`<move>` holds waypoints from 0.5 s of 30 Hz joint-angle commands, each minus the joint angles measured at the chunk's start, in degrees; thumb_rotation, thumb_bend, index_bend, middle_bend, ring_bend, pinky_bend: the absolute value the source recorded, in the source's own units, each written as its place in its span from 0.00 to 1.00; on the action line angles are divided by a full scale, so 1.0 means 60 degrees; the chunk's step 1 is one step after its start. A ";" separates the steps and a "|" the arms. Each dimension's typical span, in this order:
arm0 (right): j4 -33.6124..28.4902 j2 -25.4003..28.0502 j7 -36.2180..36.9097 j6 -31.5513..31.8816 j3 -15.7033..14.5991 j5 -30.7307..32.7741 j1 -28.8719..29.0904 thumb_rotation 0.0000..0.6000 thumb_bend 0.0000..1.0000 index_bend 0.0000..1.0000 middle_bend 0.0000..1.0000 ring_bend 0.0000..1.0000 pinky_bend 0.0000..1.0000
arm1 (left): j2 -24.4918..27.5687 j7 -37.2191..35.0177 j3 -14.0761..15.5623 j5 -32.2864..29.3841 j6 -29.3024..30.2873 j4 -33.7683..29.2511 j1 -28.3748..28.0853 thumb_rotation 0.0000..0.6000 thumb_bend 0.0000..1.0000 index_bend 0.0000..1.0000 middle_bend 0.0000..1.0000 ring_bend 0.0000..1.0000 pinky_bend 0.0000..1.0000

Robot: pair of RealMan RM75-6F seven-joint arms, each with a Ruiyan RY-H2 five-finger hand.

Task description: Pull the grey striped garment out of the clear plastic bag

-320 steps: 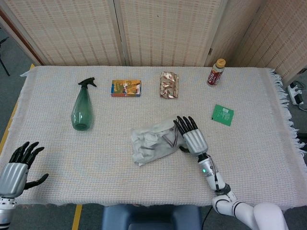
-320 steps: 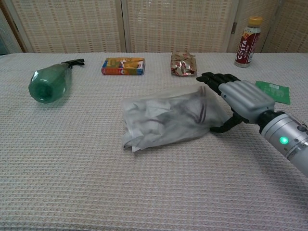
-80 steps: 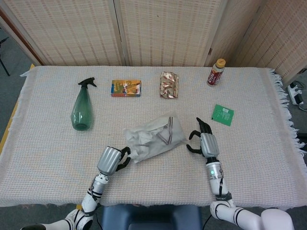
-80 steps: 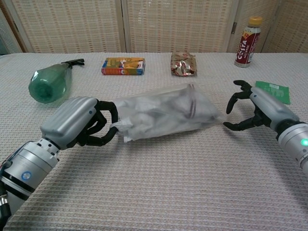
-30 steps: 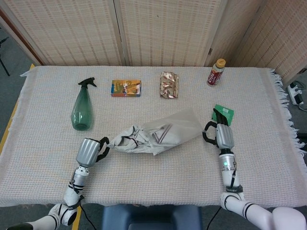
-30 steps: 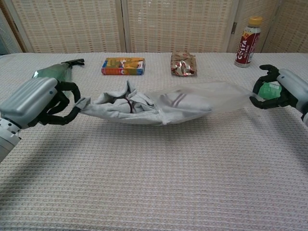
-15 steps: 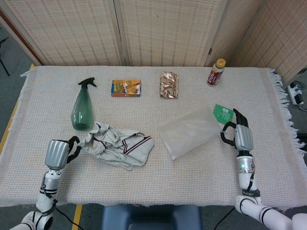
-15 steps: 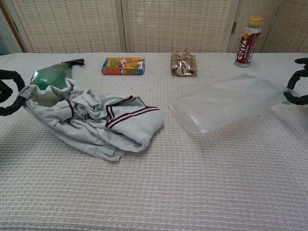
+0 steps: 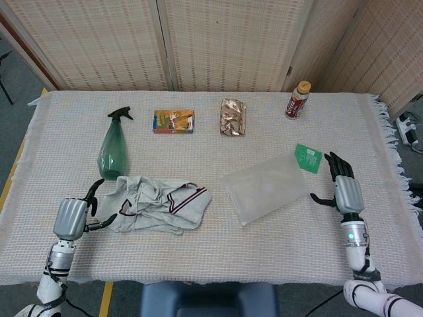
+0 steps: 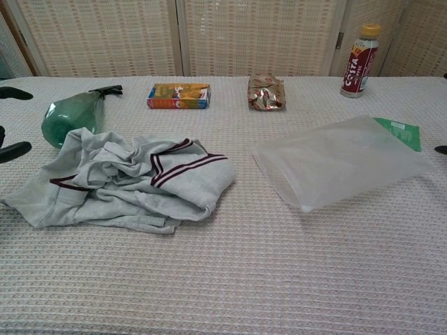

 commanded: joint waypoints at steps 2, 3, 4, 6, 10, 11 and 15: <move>-0.2183 0.1720 -0.1291 0.0912 -0.0515 -0.0480 -0.0796 1.00 0.07 0.00 0.00 0.00 0.00 | 0.2254 0.1198 0.0297 -0.1043 -0.1389 -0.2820 0.0297 0.24 0.14 0.06 0.34 0.41 0.57; -0.2476 0.1935 -0.1501 0.1128 -0.0601 -0.0597 -0.0928 1.00 0.07 0.00 0.00 0.00 0.00 | 0.2563 0.1389 0.0336 -0.1174 -0.1520 -0.3129 0.0320 0.24 0.14 0.06 0.28 0.32 0.46; -0.2848 0.2202 -0.1795 0.1424 -0.0721 -0.0765 -0.1105 1.00 0.07 0.00 0.00 0.00 0.00 | 0.2892 0.1653 0.0380 -0.1238 -0.1543 -0.3408 0.0369 0.24 0.14 0.06 0.24 0.25 0.39; -0.3358 0.2575 -0.2369 0.1856 -0.0934 -0.0993 -0.1387 1.00 0.07 0.00 0.00 0.00 0.00 | 0.3225 0.1960 0.0462 -0.1128 -0.1317 -0.3599 0.0516 0.25 0.14 0.08 0.20 0.18 0.31; -0.4142 0.3024 -0.3811 0.2928 -0.1404 -0.1556 -0.2027 1.00 0.07 0.00 0.00 0.00 0.00 | 0.3542 0.1943 0.0756 -0.0506 -0.0375 -0.3563 0.1095 0.24 0.15 0.16 0.19 0.13 0.22; -0.4201 0.3019 -0.4042 0.3249 -0.1533 -0.1753 -0.2215 1.00 0.07 0.00 0.00 0.00 0.00 | 0.3513 0.1959 0.0837 -0.0364 0.0035 -0.3394 0.1358 0.24 0.16 0.18 0.19 0.13 0.21; -0.4163 0.3004 -0.4100 0.3656 -0.1791 -0.2084 -0.2550 1.00 0.07 0.00 0.00 0.00 0.00 | 0.3233 0.2418 0.0999 -0.0132 0.1093 -0.3001 0.2092 0.32 0.16 0.24 0.16 0.09 0.16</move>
